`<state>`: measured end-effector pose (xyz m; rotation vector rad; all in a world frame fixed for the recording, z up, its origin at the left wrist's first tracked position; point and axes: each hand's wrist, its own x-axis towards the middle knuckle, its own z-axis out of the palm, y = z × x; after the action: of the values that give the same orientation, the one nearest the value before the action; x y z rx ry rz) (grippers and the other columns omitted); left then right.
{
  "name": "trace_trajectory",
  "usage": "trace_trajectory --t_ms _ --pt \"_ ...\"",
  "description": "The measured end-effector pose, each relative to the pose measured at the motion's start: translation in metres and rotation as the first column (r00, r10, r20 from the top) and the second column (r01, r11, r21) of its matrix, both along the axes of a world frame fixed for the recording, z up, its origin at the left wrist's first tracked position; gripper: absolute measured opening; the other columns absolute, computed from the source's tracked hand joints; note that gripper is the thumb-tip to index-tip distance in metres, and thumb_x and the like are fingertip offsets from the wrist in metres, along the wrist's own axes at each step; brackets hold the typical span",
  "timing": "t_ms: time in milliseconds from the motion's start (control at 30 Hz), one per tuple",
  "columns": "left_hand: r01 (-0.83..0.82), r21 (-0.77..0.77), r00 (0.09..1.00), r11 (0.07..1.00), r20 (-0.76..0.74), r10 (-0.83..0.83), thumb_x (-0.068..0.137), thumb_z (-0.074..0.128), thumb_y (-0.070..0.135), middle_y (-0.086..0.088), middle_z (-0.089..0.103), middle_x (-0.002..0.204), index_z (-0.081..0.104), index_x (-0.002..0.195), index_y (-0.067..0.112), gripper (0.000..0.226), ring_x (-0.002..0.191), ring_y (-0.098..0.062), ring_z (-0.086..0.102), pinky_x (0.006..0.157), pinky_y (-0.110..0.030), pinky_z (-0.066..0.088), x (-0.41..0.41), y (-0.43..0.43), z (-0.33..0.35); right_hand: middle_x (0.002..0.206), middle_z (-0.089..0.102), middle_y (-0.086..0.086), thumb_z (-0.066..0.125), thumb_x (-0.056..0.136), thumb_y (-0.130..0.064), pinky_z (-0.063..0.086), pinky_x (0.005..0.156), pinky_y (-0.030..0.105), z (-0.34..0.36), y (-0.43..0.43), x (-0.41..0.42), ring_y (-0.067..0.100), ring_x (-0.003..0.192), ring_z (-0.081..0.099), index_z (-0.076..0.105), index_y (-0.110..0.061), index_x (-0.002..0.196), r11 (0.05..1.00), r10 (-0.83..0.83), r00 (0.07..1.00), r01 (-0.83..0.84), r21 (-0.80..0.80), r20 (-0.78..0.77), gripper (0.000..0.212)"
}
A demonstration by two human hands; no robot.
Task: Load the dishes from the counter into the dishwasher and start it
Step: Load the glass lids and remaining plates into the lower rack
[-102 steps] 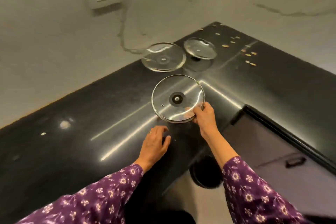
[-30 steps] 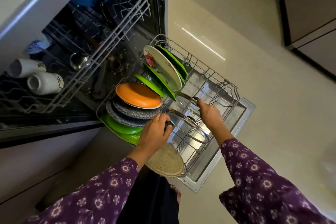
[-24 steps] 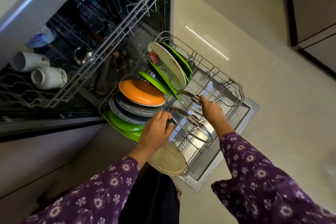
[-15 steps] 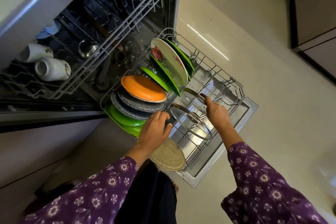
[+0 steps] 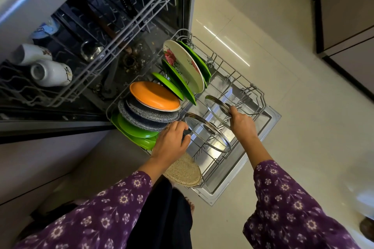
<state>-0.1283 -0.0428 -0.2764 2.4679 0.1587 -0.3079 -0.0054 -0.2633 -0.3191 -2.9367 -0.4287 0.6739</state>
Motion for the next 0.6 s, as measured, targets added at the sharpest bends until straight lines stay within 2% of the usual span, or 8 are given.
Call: trace_trajectory --t_ms 133,300,400,500,600 --pt "-0.001 0.007 1.000 1.000 -0.006 0.001 0.092 0.054 0.024 -0.001 0.056 0.103 0.054 0.107 0.013 0.018 0.090 -0.017 0.055 0.075 -0.036 0.049 -0.002 0.000 0.000 0.065 0.048 0.001 0.045 0.096 -0.008 0.031 0.048 0.026 0.004 -0.001 0.012 0.021 0.050 0.045 0.044 -0.010 0.120 0.998 0.055 0.998 -0.055 -0.037 0.002 0.024" --pt "-0.013 0.005 1.000 1.000 -0.004 0.013 0.092 0.053 0.024 0.000 0.055 0.101 0.053 0.106 0.013 0.017 0.087 -0.016 0.054 0.075 -0.034 0.049 -0.004 0.001 0.000 0.067 0.051 0.003 0.045 0.096 -0.010 0.033 0.050 0.028 0.001 -0.008 0.020 0.022 0.052 0.046 0.045 -0.009 0.115 0.998 0.059 0.998 -0.059 -0.002 -0.014 0.019" --pt "-0.009 0.012 1.000 1.000 0.001 0.009 0.092 0.051 0.026 0.000 0.055 0.099 0.054 0.105 0.014 0.018 0.085 -0.016 0.054 0.074 -0.034 0.049 -0.006 0.002 -0.002 0.068 0.053 0.003 0.045 0.096 -0.008 0.036 0.049 0.029 -0.007 -0.007 0.008 0.021 0.052 0.047 0.043 -0.011 0.116 0.999 0.035 0.997 -0.036 -0.012 -0.069 0.021" --pt "-0.004 0.018 1.000 1.000 -0.002 0.004 0.090 0.040 0.035 0.002 0.055 0.098 0.053 0.104 0.015 0.027 0.086 -0.015 0.054 0.074 -0.034 0.050 -0.006 0.003 -0.004 0.069 0.049 0.003 0.043 0.096 -0.007 0.037 0.050 0.030 -0.020 -0.006 -0.008 0.021 0.054 0.047 0.041 -0.011 0.122 0.999 0.008 0.992 -0.014 -0.047 -0.123 0.026" --pt "-0.003 0.023 1.000 1.000 -0.007 0.003 0.091 0.048 0.029 0.001 0.054 0.099 0.053 0.105 0.015 0.020 0.086 -0.016 0.054 0.075 -0.034 0.049 -0.006 0.003 -0.007 0.072 0.049 0.004 0.042 0.097 -0.007 0.038 0.051 0.030 -0.028 -0.006 -0.016 0.021 0.056 0.048 0.037 -0.013 0.128 0.998 -0.031 0.990 0.023 -0.053 -0.140 0.033"
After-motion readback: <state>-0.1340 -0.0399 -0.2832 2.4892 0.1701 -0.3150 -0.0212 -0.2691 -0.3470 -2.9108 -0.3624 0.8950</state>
